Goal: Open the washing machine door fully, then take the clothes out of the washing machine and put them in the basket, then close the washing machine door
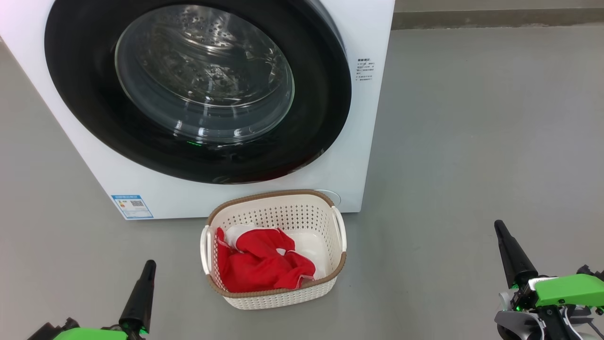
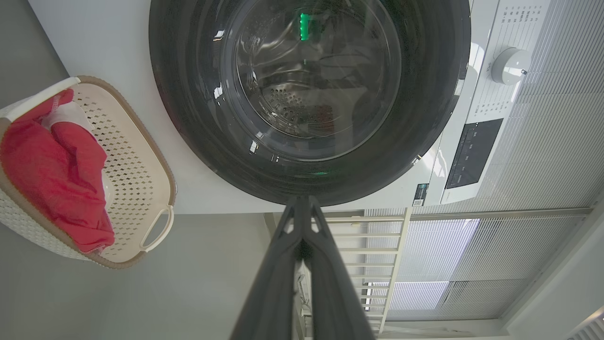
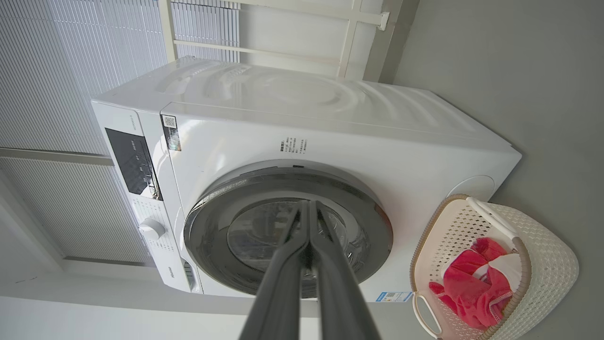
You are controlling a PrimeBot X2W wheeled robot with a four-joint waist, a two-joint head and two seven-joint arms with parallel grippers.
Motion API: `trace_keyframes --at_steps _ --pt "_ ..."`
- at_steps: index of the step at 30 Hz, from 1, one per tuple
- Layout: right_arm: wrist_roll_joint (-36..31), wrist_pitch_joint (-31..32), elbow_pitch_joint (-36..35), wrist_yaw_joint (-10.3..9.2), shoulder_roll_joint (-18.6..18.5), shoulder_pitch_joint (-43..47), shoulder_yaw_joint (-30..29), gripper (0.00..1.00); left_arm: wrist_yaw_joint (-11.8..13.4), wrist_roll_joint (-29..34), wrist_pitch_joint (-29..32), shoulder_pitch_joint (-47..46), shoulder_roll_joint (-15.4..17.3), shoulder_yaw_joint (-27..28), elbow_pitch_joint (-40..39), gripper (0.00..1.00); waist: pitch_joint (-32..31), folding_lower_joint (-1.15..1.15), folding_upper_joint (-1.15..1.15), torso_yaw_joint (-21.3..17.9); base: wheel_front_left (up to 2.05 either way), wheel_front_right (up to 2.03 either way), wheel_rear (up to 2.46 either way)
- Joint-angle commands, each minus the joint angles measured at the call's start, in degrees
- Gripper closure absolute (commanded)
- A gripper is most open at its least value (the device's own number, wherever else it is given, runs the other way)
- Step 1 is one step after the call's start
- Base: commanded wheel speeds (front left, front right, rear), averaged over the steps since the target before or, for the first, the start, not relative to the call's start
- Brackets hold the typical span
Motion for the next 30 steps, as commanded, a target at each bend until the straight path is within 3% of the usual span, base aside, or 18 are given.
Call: trace_keyframes --at_steps 1,30 --pt "0.3 0.4 -1.7 -0.04 -0.9 -2.4 0.9 1.00 -0.4 -0.4 0.3 -2.4 0.5 2.0 -1.2 1.00 0.0 0.00 0.00 0.0 0.00 0.00 0.00" --pt "0.3 0.3 -1.7 -0.04 -0.9 -2.4 0.9 1.00 -0.4 -0.4 0.3 -2.4 0.5 2.0 -1.2 1.00 0.0 0.00 0.00 0.0 0.00 0.00 0.00"
